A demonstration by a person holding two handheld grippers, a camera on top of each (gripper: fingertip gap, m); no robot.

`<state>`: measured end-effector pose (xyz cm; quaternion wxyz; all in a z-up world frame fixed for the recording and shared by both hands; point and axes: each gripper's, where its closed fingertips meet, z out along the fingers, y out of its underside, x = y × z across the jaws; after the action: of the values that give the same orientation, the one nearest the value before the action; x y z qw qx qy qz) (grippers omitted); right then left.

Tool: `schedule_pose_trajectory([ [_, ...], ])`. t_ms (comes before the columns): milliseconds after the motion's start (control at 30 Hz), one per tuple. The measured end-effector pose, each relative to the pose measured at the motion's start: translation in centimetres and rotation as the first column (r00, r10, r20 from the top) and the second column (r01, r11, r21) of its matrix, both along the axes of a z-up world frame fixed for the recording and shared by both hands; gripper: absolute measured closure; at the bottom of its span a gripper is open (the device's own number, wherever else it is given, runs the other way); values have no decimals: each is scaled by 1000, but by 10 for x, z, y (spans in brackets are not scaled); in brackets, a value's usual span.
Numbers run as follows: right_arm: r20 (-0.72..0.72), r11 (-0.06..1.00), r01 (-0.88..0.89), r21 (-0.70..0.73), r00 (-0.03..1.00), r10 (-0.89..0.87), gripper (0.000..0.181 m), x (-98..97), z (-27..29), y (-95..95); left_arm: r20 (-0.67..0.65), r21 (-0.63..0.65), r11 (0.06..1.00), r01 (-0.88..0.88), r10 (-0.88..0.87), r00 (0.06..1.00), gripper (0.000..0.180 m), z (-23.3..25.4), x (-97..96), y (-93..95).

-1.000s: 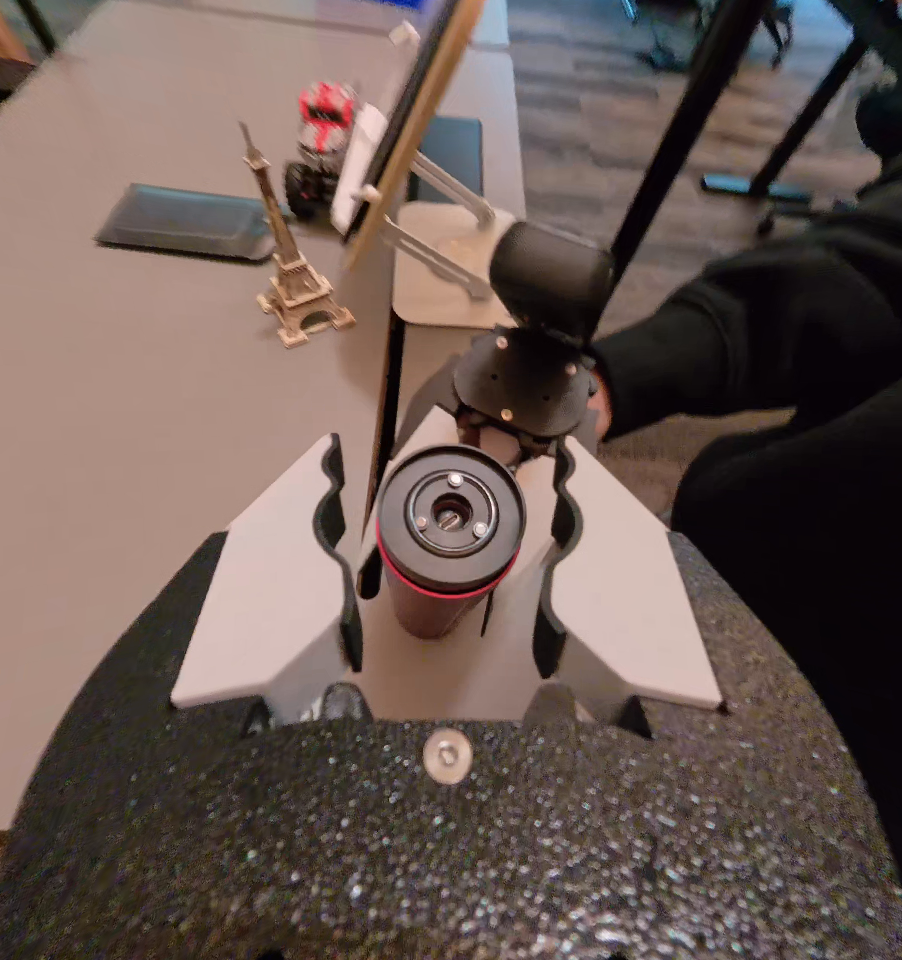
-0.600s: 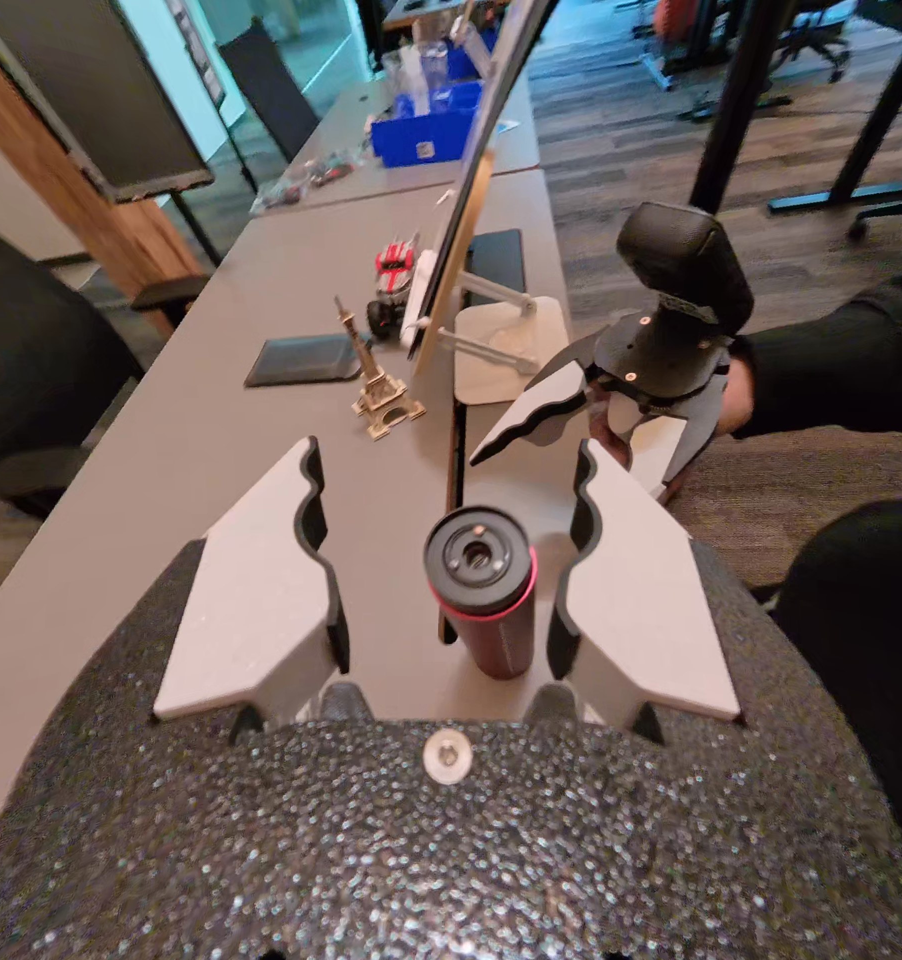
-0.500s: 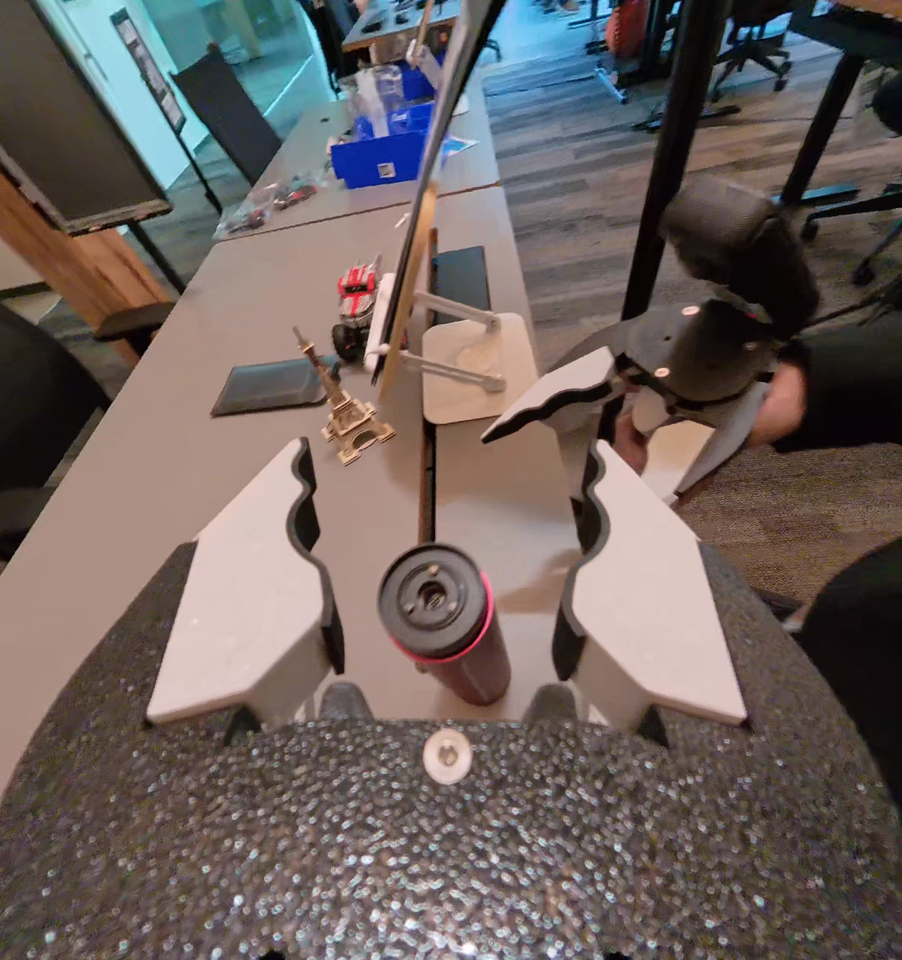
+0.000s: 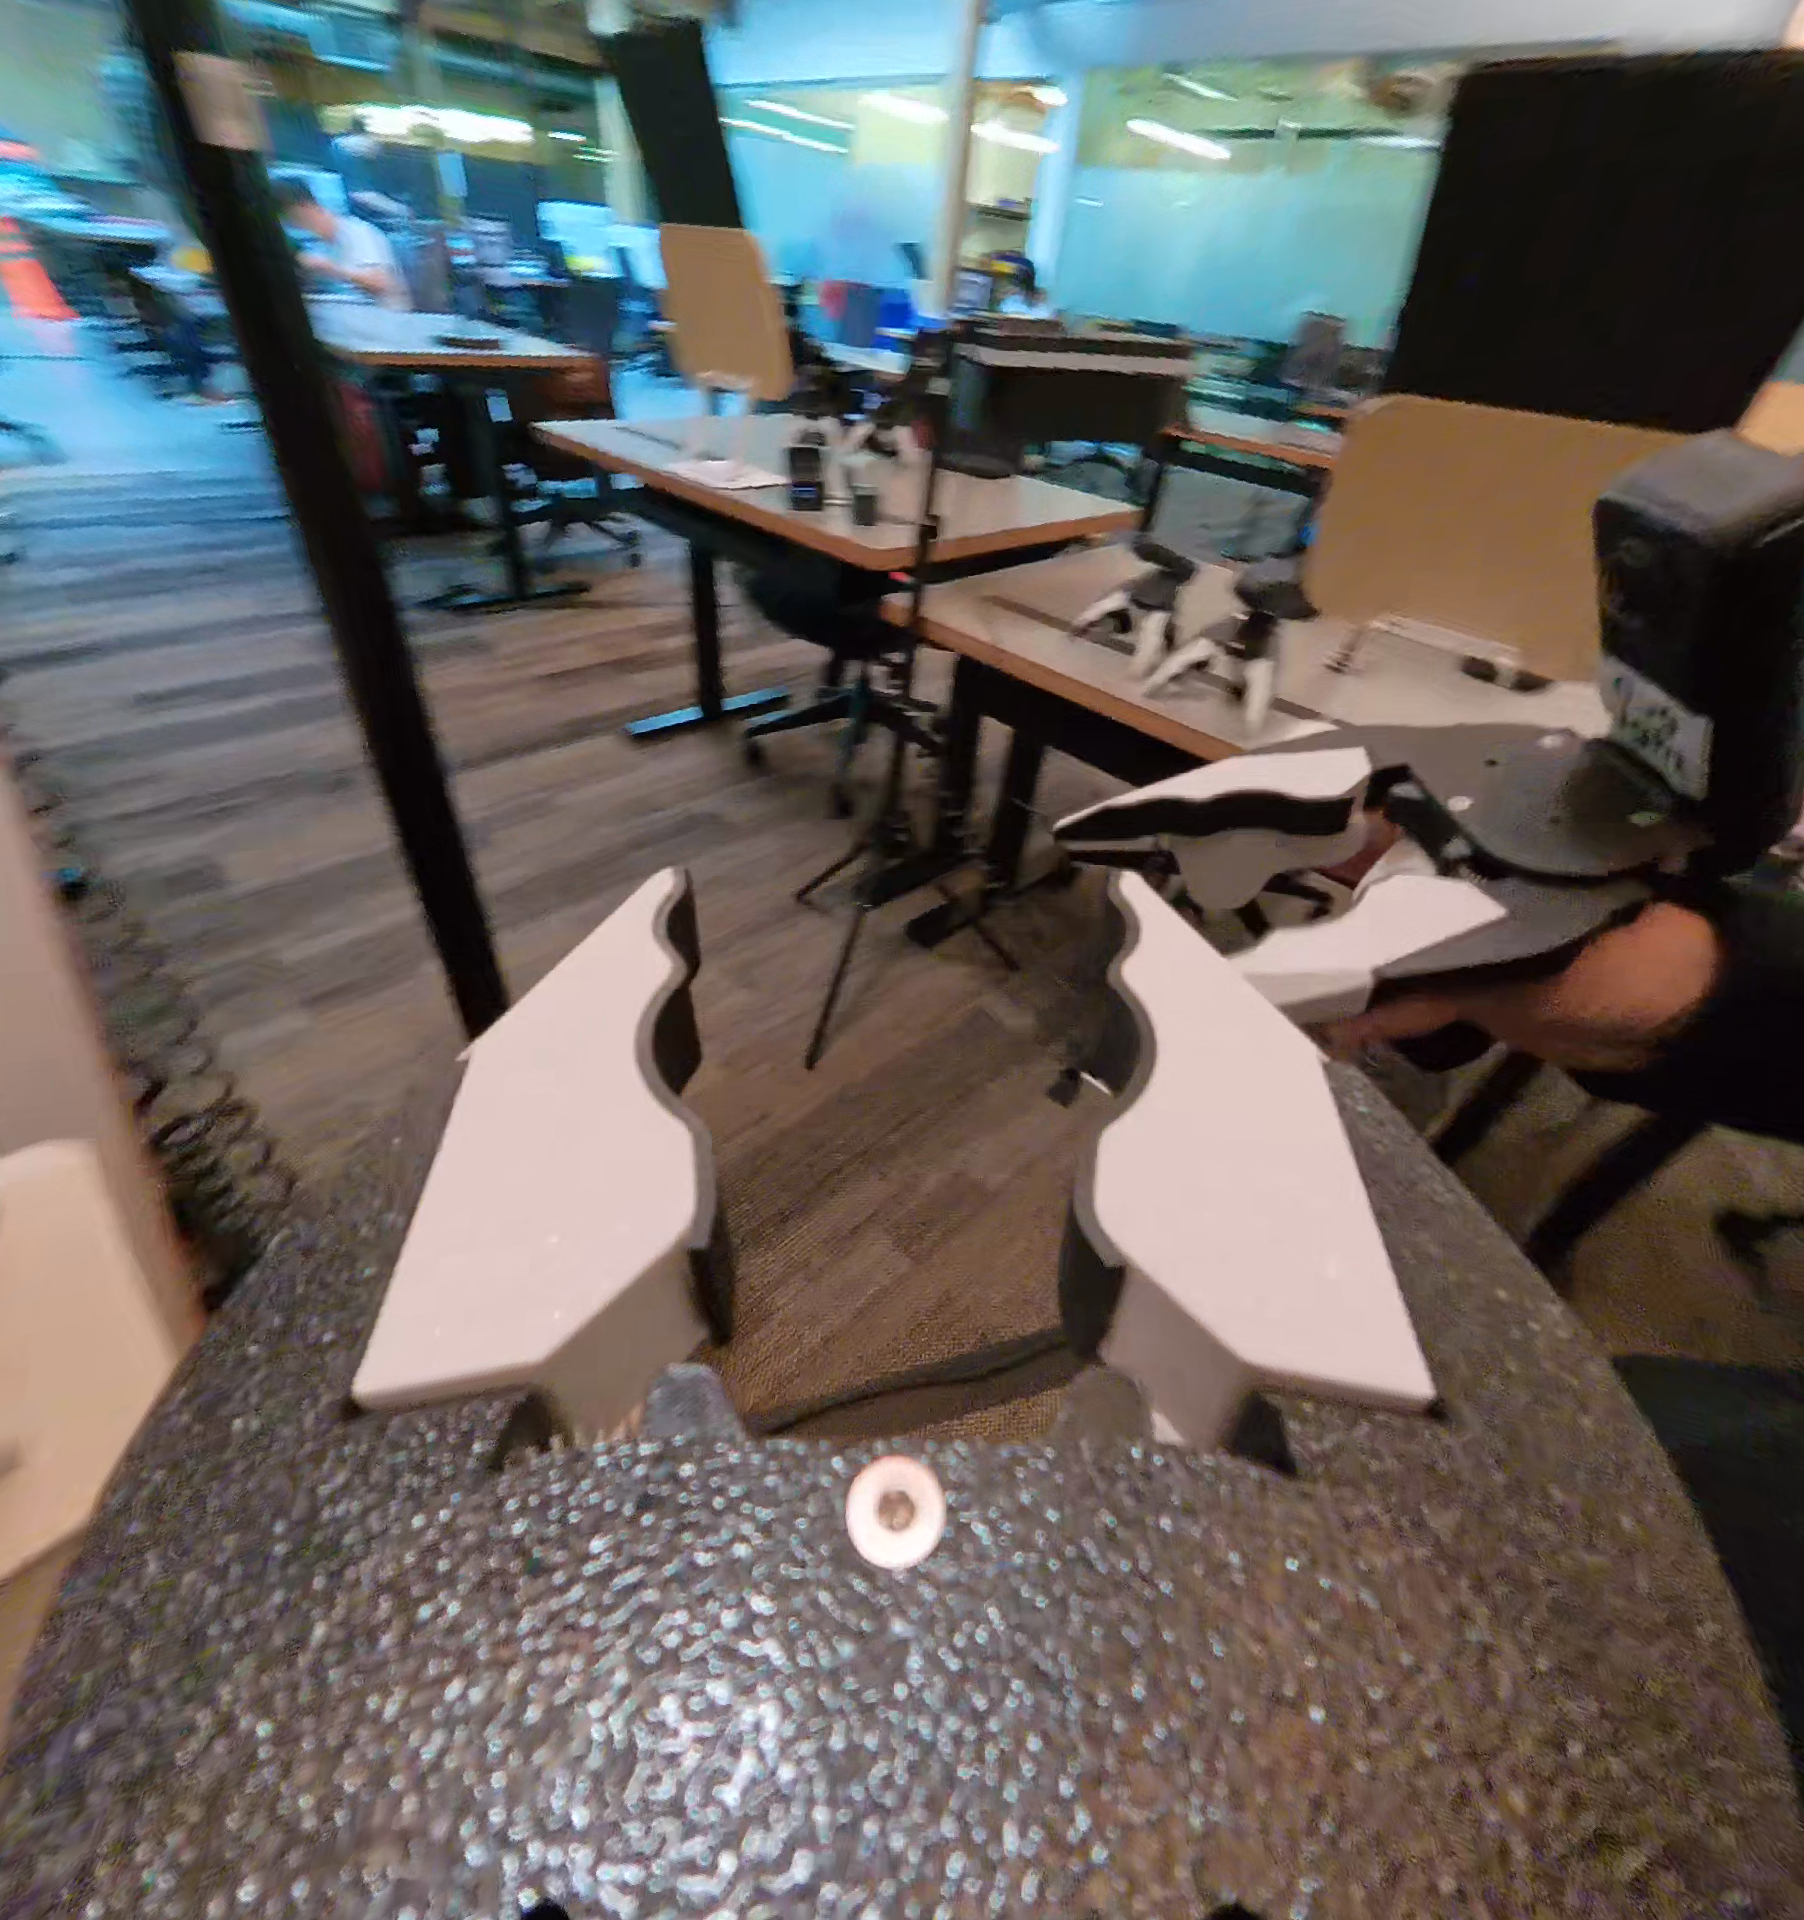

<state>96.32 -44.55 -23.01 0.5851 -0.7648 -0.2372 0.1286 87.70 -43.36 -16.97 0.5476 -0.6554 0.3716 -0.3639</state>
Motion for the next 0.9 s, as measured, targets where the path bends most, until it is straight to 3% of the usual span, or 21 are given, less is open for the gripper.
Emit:
schedule_pose_trajectory([
  [100,13,979,201,15,979,-201,114,70,4,-28,-57,48,987,152,-149,987,110,-6,57,-7],
  [200,17,935,354,5,935,-354,131,131,2,-54,-77,-9,964,265,-265,961,114,-12,109,-14],
  [300,-51,899,438,-11,897,-438,170,177,-2,-65,-99,-18,941,337,-337,936,130,-14,150,-17],
  [400,-92,877,480,-15,873,-479,179,217,-4,-61,-133,-50,915,400,-403,905,131,-27,187,-18],
  [633,5,894,447,34,894,-448,181,306,-5,-23,-141,-72,912,404,-410,901,132,-39,289,22],
  [800,64,900,436,-12,898,-434,181,359,-11,-4,-117,-60,933,355,-359,926,132,-30,343,69],
  [900,89,895,442,-62,895,-436,150,383,-13,1,-159,-91,927,363,-373,914,131,-39,367,87],
])
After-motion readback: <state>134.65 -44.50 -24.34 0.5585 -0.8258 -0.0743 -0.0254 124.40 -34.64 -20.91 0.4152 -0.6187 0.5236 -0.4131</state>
